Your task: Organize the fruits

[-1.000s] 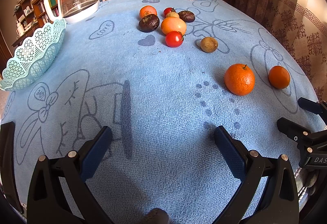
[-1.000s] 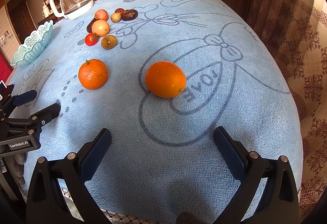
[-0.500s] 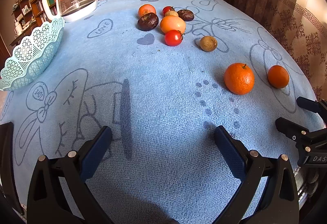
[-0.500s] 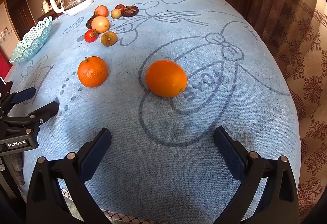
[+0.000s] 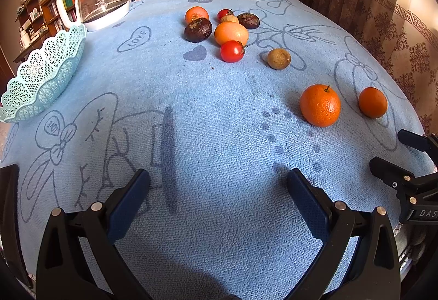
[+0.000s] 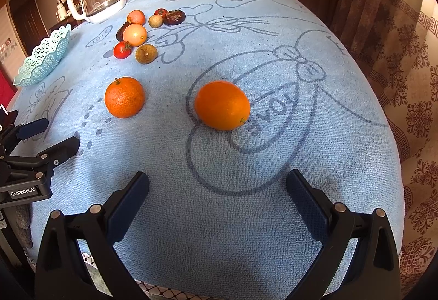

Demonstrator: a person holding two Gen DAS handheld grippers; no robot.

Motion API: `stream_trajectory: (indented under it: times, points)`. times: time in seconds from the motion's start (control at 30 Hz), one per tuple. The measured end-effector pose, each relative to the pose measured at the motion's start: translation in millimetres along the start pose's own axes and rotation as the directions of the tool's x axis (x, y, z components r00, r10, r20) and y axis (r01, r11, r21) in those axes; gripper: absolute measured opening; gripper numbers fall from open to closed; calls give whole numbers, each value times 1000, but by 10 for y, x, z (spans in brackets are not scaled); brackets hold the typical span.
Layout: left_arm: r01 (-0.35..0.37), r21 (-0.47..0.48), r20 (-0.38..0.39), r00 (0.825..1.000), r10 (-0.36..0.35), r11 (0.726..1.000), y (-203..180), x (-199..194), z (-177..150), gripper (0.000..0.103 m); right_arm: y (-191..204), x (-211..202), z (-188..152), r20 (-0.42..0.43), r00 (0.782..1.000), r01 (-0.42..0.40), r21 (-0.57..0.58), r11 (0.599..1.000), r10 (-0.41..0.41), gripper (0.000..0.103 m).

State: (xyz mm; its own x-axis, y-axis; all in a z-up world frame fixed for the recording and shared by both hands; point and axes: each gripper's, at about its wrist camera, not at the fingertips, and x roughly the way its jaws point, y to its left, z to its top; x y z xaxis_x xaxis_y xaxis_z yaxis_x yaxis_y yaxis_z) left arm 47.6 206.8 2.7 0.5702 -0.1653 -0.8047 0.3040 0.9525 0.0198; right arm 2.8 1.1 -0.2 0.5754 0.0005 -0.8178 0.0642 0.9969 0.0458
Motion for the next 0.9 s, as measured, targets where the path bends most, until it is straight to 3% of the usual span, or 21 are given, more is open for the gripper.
stream_trajectory:
  times: [0.77,0.9]
  points:
    - [2,-1,1,1000,-2,1000,0,3,-6,101,-39,-36,-10,11,1000,-24,11,1000,24,98]
    - [53,-5,-3,999,-53,999,63,-19,25,101,-51,-89,22,8,998,-68,0,998,68,98]
